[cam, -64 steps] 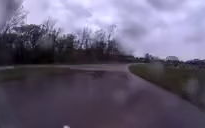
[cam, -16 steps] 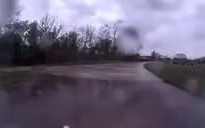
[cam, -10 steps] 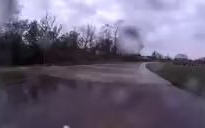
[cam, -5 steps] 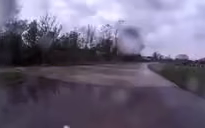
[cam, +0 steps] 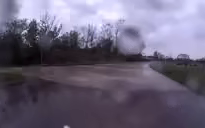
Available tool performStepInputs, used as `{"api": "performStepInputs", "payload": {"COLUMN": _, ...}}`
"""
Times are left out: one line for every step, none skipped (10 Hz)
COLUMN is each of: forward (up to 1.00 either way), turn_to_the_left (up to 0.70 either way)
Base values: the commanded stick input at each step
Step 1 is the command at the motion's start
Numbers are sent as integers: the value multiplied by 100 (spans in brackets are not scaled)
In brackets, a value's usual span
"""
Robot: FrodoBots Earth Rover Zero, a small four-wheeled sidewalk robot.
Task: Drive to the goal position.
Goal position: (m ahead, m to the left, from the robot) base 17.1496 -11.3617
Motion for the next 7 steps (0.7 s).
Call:
{"api": "performStepInputs", "payload": {"forward": 70, "turn_to_the_left": 0}}
{"api": "performStepInputs", "payload": {"forward": 70, "turn_to_the_left": 0}}
{"api": "performStepInputs", "payload": {"forward": 70, "turn_to_the_left": 0}}
{"api": "performStepInputs", "payload": {"forward": 70, "turn_to_the_left": 0}}
{"api": "performStepInputs", "payload": {"forward": 70, "turn_to_the_left": 0}}
{"api": "performStepInputs", "payload": {"forward": 70, "turn_to_the_left": 0}}
{"api": "performStepInputs", "payload": {"forward": 70, "turn_to_the_left": 0}}
